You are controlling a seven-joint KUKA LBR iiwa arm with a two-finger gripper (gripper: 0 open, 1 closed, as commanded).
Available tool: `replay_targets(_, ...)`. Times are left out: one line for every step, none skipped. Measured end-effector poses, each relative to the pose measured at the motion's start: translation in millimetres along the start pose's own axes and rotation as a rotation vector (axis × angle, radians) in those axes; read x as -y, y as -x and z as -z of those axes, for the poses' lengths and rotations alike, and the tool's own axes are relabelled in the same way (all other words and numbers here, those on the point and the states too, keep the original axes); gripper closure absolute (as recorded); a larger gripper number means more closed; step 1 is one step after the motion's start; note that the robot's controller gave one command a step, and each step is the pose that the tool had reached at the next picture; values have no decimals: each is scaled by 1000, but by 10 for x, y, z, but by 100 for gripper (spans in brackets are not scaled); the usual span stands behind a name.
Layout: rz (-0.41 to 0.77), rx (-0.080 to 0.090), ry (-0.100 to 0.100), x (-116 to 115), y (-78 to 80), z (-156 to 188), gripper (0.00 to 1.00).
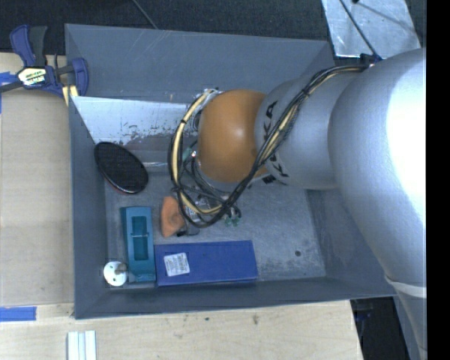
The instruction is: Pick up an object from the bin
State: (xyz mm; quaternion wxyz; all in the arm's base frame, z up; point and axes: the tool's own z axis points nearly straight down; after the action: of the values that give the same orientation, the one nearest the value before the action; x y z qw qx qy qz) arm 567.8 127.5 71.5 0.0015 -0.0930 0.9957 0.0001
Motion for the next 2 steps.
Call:
replay_targets(0,0,0,0,0,0,100)
replay_targets(0,-2,0,1,-10,36,100)
